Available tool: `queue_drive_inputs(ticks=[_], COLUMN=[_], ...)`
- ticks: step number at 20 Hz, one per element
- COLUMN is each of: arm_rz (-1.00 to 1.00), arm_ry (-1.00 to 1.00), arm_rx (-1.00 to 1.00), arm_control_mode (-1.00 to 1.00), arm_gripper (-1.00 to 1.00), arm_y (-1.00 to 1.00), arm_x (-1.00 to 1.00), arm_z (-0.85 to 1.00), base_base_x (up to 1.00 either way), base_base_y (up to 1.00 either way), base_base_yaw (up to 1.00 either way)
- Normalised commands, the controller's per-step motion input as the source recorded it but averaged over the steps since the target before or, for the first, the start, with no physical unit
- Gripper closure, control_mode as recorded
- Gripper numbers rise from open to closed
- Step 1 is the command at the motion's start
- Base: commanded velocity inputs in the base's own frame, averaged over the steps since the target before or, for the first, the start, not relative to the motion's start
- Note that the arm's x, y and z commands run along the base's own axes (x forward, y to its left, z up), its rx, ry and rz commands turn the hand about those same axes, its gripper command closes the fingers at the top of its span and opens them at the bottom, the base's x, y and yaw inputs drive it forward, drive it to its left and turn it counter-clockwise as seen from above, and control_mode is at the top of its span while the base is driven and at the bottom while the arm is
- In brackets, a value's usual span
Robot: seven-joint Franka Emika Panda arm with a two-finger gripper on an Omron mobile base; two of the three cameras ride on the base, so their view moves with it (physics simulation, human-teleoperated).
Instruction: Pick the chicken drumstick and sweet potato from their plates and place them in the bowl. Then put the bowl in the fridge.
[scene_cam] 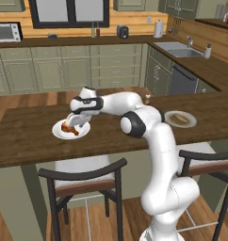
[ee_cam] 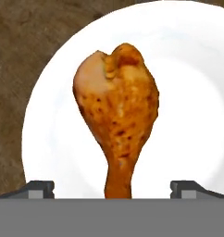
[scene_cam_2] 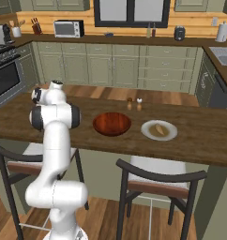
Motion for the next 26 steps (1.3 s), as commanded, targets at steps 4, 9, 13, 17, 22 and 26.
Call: queue_drive_inputs(ticks=[4, 9, 13, 17, 22, 26], arm_rz=[-0.04, -0.04, -0.05, -0.03, -0.01, -0.01], arm_ry=[-0.05, -0.04, -0.03, -0.04, -0.04, -0.02], arm_rx=[0.0, 0.0, 0.0, 0.0, 0.0, 0.0], arm_control_mode=[-1.0, -1.0, -1.0, -1.0, -1.0, -1.0], arm_gripper=[-1.0, -1.0, -1.0, -1.0, 1.0, 1.0], arm_y=[0.09, -0.04, -0.05, 0.0, -0.02, 0.0], arm_x=[0.11, 0.03, 0.0, 0.01, 0.0, 0.0], arm_z=[-0.54, -0.26, -0.32, -0.38, -0.41, -0.28], base_base_x=[0.0, 0.0, 0.0, 0.0, 0.0, 0.0], base_base_y=[0.0, 0.0, 0.0, 0.0, 0.0, 0.0], base_base_yaw=[0.0, 0.0, 0.0, 0.0, 0.0, 0.0])
